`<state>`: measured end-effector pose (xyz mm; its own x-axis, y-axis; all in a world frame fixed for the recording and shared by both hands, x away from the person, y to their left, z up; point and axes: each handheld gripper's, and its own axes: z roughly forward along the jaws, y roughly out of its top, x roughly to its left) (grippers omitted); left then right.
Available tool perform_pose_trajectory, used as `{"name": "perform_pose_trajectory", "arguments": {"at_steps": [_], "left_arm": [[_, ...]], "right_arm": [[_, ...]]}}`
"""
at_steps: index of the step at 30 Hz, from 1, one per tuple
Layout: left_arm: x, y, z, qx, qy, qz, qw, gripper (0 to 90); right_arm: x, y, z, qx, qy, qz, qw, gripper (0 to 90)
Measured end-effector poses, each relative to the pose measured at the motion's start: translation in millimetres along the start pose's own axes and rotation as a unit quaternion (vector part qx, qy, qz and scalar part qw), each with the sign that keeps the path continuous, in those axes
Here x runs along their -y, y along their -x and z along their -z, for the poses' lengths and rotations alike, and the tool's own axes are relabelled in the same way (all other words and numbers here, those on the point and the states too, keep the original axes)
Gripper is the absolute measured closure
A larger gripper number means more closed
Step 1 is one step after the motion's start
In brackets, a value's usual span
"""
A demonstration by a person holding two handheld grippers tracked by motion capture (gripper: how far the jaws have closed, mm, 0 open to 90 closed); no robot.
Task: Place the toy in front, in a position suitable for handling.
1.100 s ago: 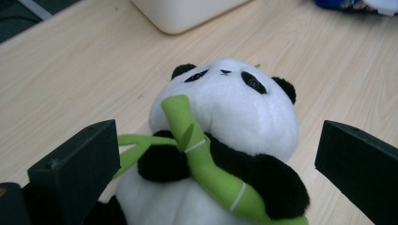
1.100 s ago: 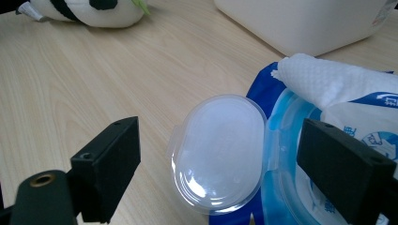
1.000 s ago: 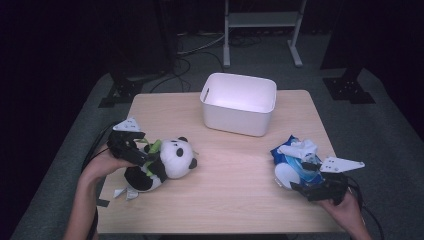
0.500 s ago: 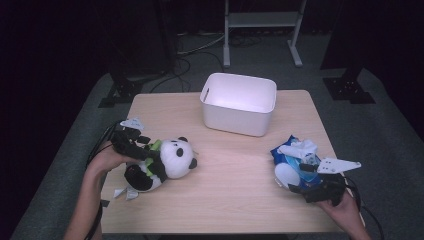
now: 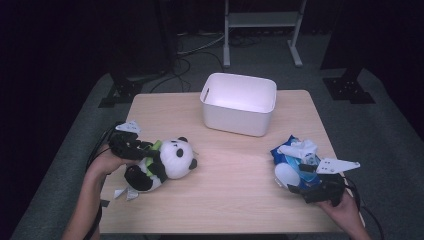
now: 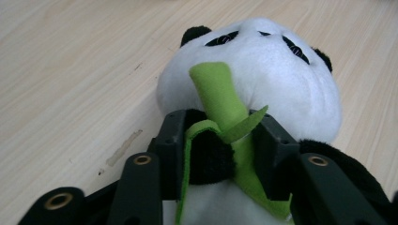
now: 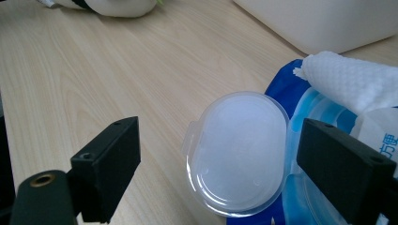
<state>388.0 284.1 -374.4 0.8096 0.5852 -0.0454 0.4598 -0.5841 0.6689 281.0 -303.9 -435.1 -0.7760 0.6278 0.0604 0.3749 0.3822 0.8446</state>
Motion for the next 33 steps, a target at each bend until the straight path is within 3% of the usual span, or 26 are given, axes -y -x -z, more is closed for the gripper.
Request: {"name": "perform_pose_trajectory", "arguments": {"at_steps": [17,26,29,33], "left_arm": [[-12.9,10.1,9.2,-0.010,-0.001,-0.029,0.9995,63.5],[-34.6,26.2,21.7,-0.012,0.003,-0.056,0.9984,63.9],[-50.1,37.5,26.3,-0.005,0.012,-0.074,0.9972,63.8],[-61.0,45.0,26.1,0.006,0.020,-0.080,0.9966,63.8]], "right_arm": [[1.0,1.9,1.1,0.000,-0.001,-0.004,1.0000,12.8],[1.3,1.2,0.9,0.005,-0.005,-0.001,1.0000,12.8],[0.9,1.7,1.3,0.005,-0.002,-0.003,1.0000,12.8],[0.8,2.2,2.1,0.005,0.000,-0.004,1.0000,12.8]]}}
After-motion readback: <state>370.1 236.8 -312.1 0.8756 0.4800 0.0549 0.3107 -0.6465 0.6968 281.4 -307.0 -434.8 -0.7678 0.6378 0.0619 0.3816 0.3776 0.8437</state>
